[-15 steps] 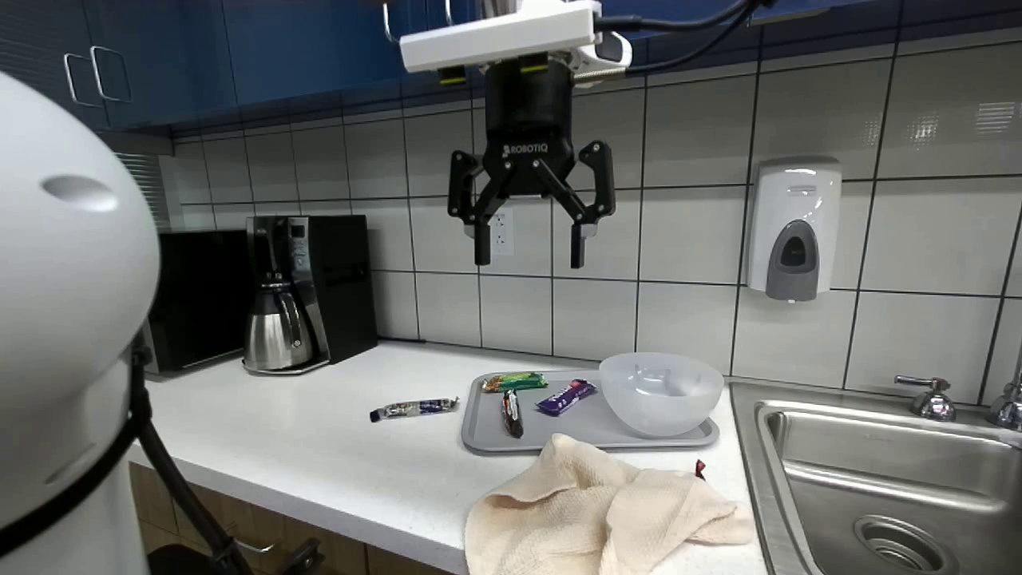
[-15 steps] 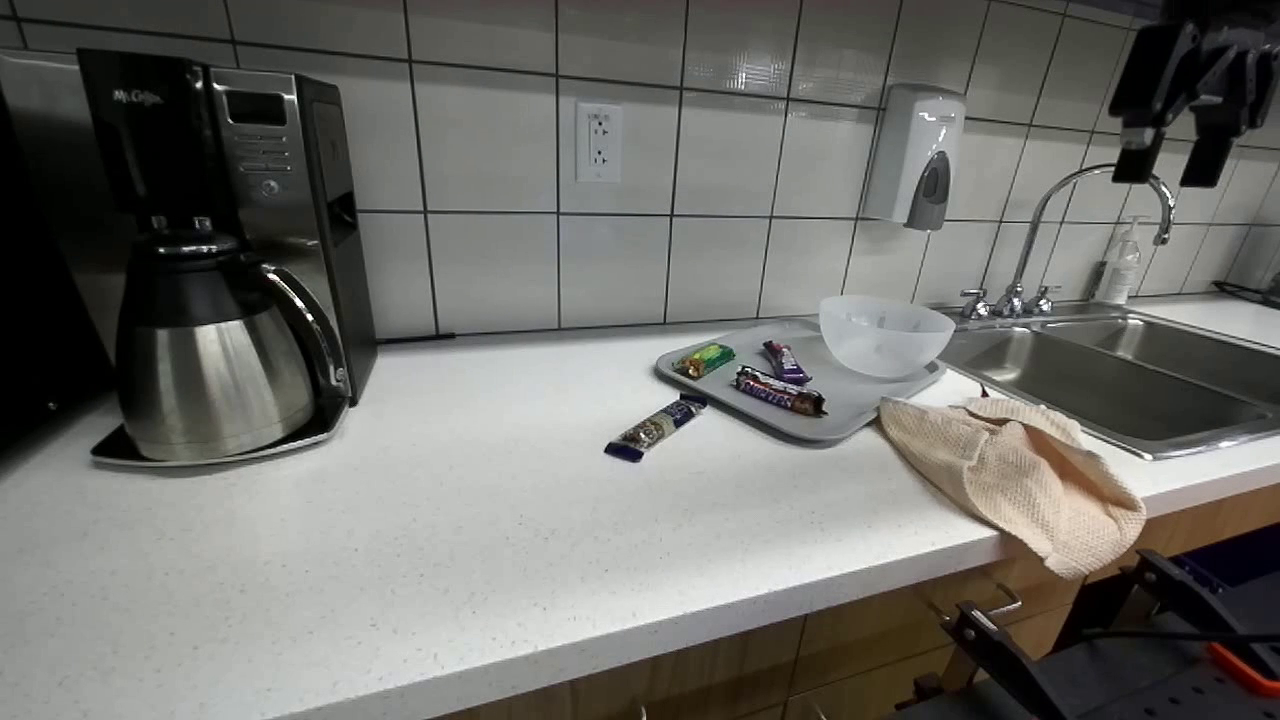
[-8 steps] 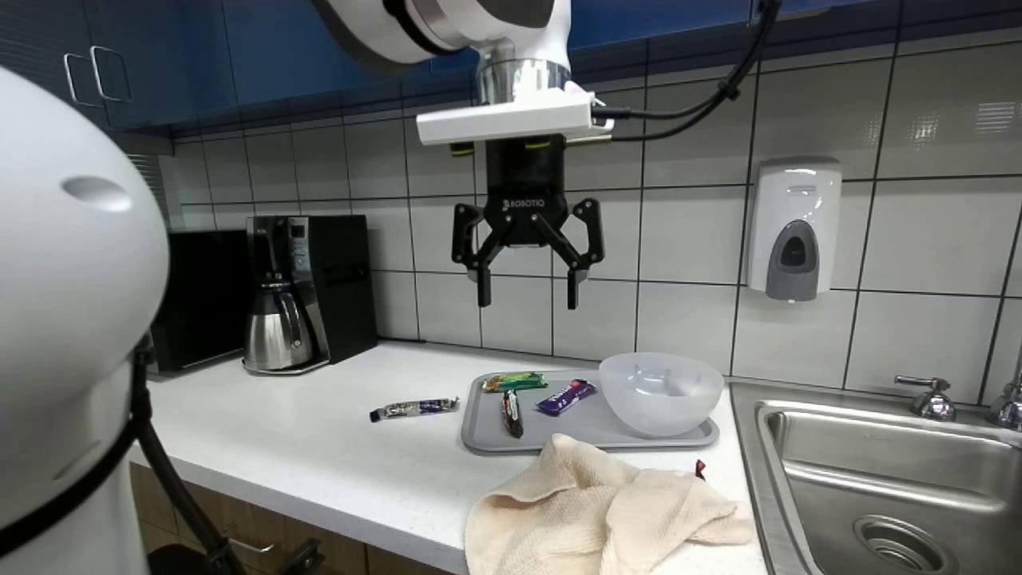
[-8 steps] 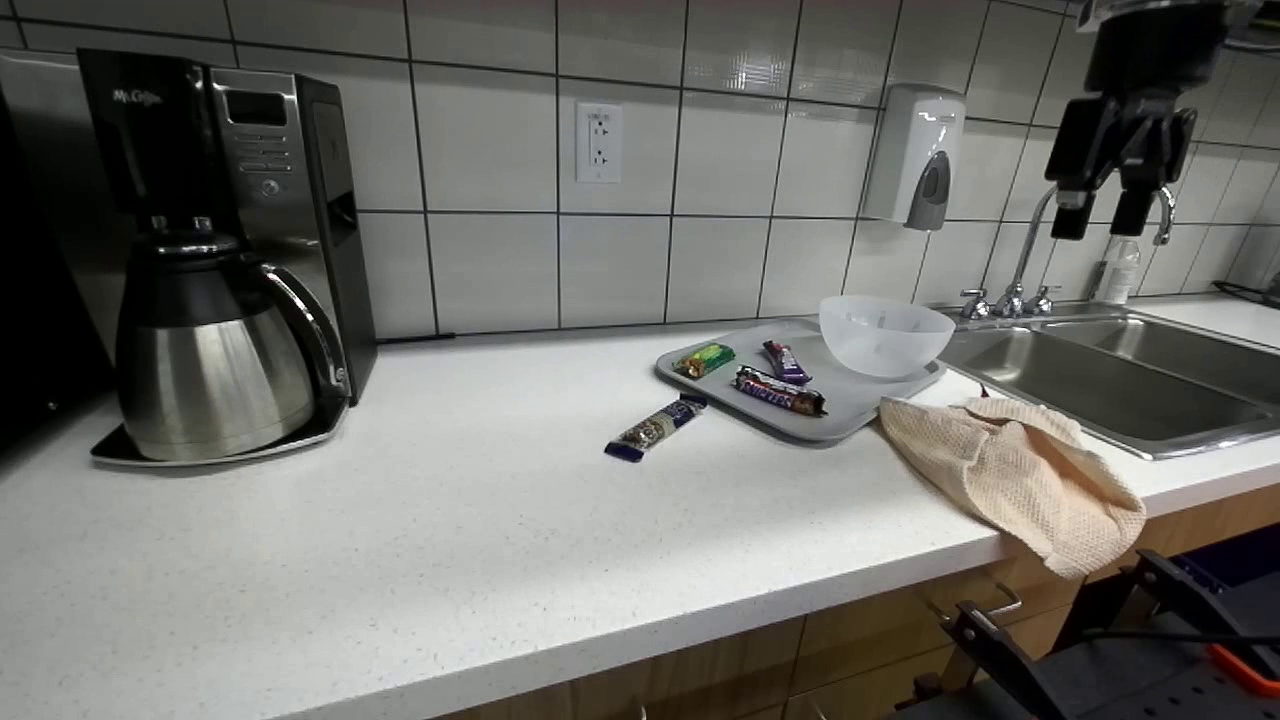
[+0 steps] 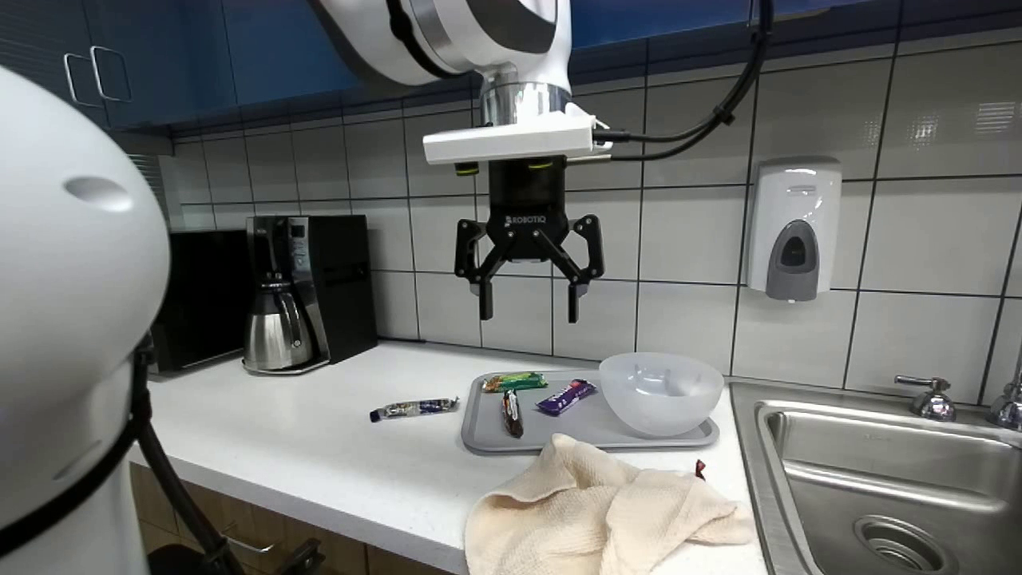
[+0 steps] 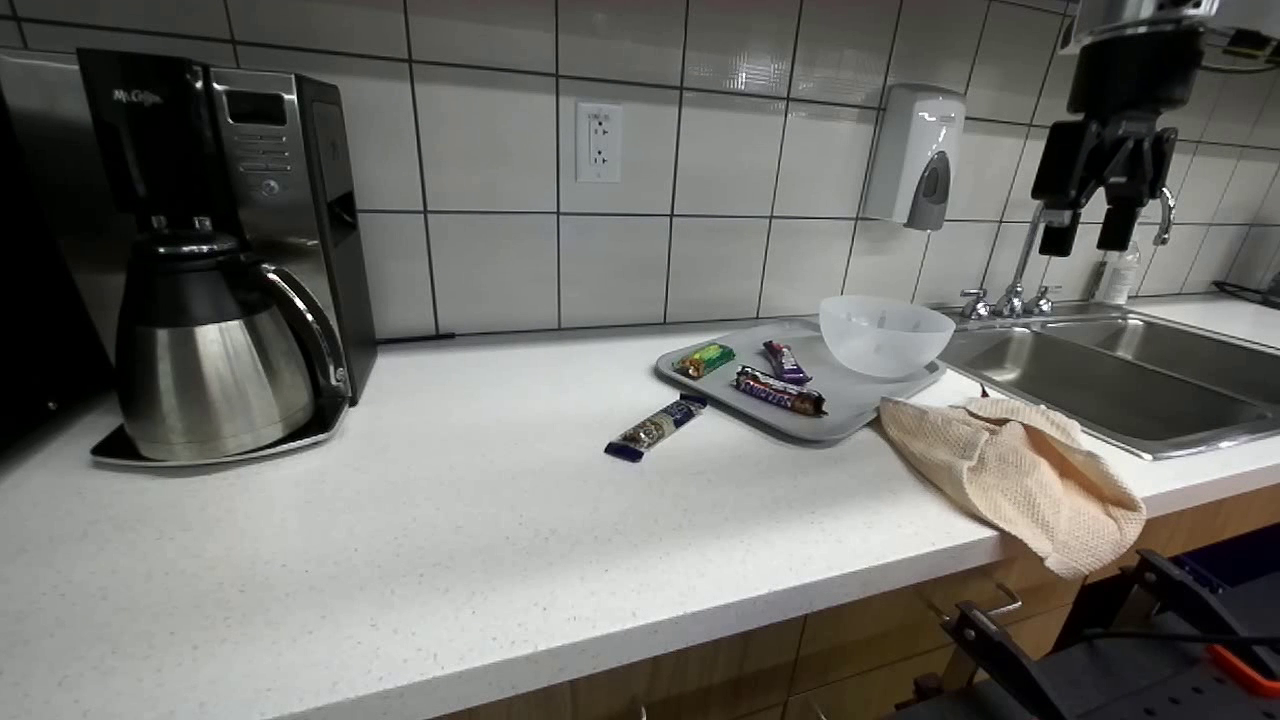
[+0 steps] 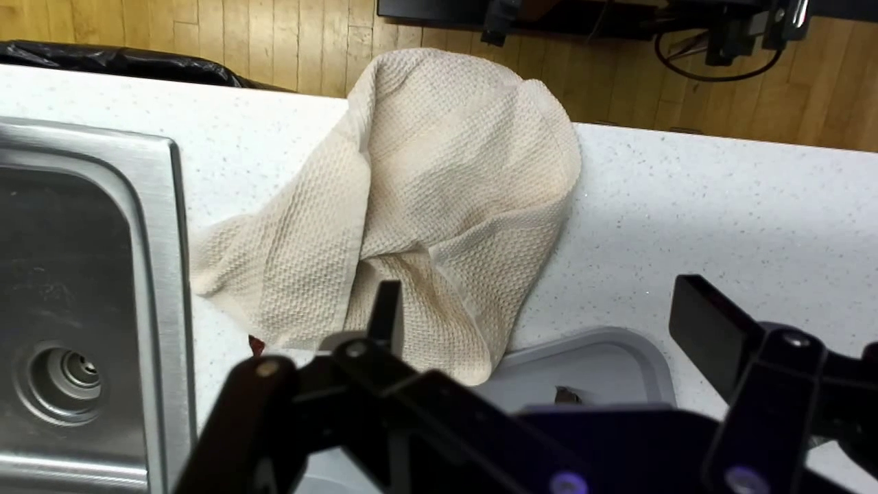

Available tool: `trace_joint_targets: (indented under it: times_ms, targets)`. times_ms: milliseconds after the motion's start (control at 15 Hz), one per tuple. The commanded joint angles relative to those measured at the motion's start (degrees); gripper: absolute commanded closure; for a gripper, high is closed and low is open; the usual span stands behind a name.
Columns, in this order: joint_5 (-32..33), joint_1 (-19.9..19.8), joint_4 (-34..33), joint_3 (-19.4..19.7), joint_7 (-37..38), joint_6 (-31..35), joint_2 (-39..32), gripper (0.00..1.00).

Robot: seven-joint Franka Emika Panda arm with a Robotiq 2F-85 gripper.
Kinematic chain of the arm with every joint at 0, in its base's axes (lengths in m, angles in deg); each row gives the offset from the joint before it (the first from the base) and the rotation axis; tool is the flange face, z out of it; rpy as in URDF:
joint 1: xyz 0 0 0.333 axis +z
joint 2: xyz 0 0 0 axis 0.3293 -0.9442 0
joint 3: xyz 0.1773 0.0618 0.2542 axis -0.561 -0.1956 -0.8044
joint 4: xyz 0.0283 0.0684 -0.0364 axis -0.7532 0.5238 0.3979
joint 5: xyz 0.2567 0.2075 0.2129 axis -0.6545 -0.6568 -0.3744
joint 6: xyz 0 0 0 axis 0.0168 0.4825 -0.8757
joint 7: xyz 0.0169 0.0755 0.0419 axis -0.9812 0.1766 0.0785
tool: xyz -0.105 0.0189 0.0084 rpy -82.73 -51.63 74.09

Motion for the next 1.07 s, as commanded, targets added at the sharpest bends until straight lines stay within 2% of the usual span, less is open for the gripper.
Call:
trace_joint_targets:
  times_ms: [0,200,467,1000]
  targets:
    - [-0.57,-1.03,-0.04,-1.04,-0.44,-0.01,-0.10,0.00]
    - [-0.57,-1.03,-0.04,-1.04,-0.45,-0.01,-0.10,0.00]
    - [-0.48,-0.47,-0.91,-1.19,-0.76,1.98,-3.81,0.00]
    - [-3.56,2.18,-3.67,-1.19,-6.92,10.86,-15.60,0.00]
